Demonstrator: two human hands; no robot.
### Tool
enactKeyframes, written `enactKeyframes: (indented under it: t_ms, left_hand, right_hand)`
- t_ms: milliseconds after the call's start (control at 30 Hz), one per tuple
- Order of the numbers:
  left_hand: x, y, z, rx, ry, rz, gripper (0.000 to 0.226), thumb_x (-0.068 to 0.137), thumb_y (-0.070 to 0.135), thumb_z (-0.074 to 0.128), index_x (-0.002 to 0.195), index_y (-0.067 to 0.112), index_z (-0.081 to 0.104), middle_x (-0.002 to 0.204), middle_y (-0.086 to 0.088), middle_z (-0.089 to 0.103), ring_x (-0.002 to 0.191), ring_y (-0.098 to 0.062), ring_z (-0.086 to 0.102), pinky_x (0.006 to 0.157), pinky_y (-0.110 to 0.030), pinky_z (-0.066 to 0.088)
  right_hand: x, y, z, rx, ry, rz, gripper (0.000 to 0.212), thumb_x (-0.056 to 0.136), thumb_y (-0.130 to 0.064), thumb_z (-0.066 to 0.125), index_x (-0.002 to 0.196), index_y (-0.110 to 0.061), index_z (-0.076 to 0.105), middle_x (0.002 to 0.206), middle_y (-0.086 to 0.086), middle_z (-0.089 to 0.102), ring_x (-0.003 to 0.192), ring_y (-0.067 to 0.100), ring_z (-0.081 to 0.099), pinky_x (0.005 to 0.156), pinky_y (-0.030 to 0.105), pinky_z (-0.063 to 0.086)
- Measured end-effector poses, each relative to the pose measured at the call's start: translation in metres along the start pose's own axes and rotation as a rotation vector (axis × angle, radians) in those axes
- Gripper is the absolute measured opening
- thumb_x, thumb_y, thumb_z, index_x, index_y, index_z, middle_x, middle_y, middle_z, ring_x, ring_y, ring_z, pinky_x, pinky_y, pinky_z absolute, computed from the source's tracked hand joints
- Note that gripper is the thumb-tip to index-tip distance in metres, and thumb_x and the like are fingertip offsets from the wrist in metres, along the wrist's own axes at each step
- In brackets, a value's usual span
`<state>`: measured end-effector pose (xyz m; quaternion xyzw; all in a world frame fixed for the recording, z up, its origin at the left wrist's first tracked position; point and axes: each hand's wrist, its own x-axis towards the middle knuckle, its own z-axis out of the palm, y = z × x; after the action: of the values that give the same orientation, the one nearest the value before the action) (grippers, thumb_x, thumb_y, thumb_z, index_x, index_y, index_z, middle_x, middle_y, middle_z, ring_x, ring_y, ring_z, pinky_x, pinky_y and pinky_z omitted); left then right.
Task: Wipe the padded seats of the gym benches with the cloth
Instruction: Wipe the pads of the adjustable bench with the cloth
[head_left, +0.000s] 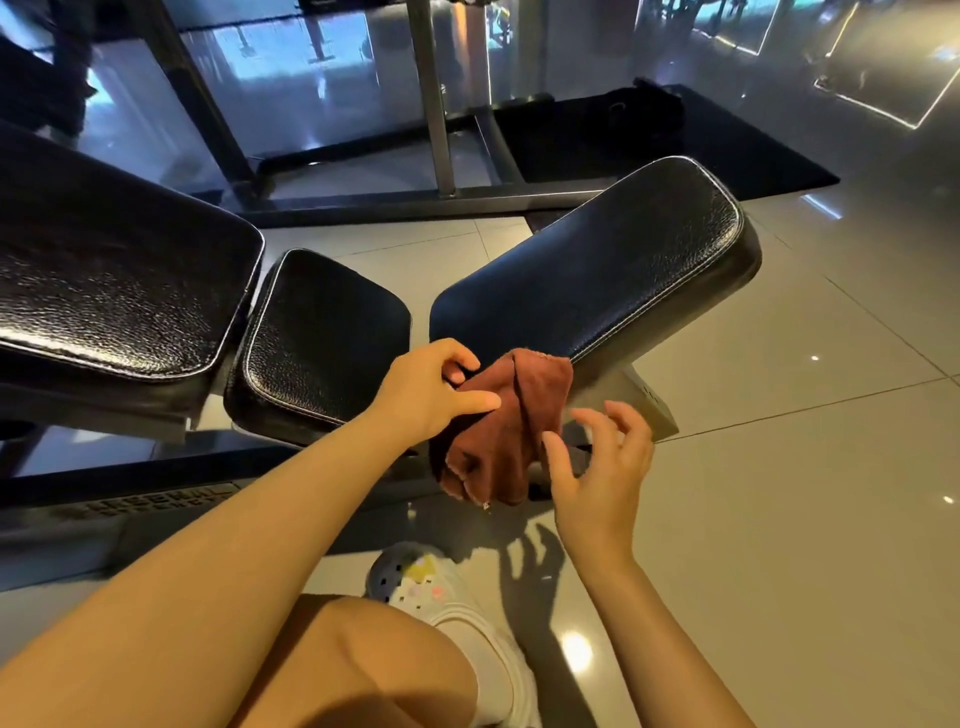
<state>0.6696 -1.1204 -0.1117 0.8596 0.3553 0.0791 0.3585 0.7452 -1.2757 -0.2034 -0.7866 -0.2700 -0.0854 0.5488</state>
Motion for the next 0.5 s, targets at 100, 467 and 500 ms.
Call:
enactKeyframes:
  t_ms: [100, 467, 500]
  left_hand:
    - [-0.002, 0.003, 0.0, 0.039, 0.027, 0.029, 0.029, 0.08, 0.031, 0.077, 0.105, 0.023, 0.063, 0.083, 0.01, 0.055, 0.074, -0.006, 0.051, 0.069, -0.016, 0.042]
    - [-0.037, -0.024, -0.031, 0.045, -0.02, -0.015, 0.018, 0.076, 0.023, 0.082, 0.081, 0.023, 0.064, 0.065, 0.005, 0.052, 0.063, -0.012, 0.052, 0.063, -0.03, 0.051]
    - [-0.04, -0.025, -0.032, 0.05, -0.018, -0.023, 0.019, 0.076, 0.023, 0.082, 0.081, 0.023, 0.064, 0.066, 0.005, 0.053, 0.064, -0.013, 0.053, 0.063, -0.031, 0.053]
  right_hand:
    - [0.005, -0.001, 0.0, -0.031, -0.117, -0.055, 0.007, 0.09, -0.015, 0.063, 0.087, -0.01, 0.067, 0.1, 0.003, 0.059, 0.093, 0.013, 0.048, 0.08, 0.009, 0.035]
    - [0.035, -0.019, -0.054, 0.473, -0.503, 0.375, 0.015, 0.09, -0.016, 0.067, 0.083, -0.004, 0.061, 0.066, -0.006, 0.061, 0.064, 0.006, 0.056, 0.058, 0.02, 0.046]
    - [0.04, -0.024, -0.059, 0.478, -0.496, 0.373, 0.013, 0.091, -0.018, 0.066, 0.083, -0.008, 0.061, 0.067, -0.008, 0.061, 0.064, 0.006, 0.055, 0.057, 0.019, 0.044]
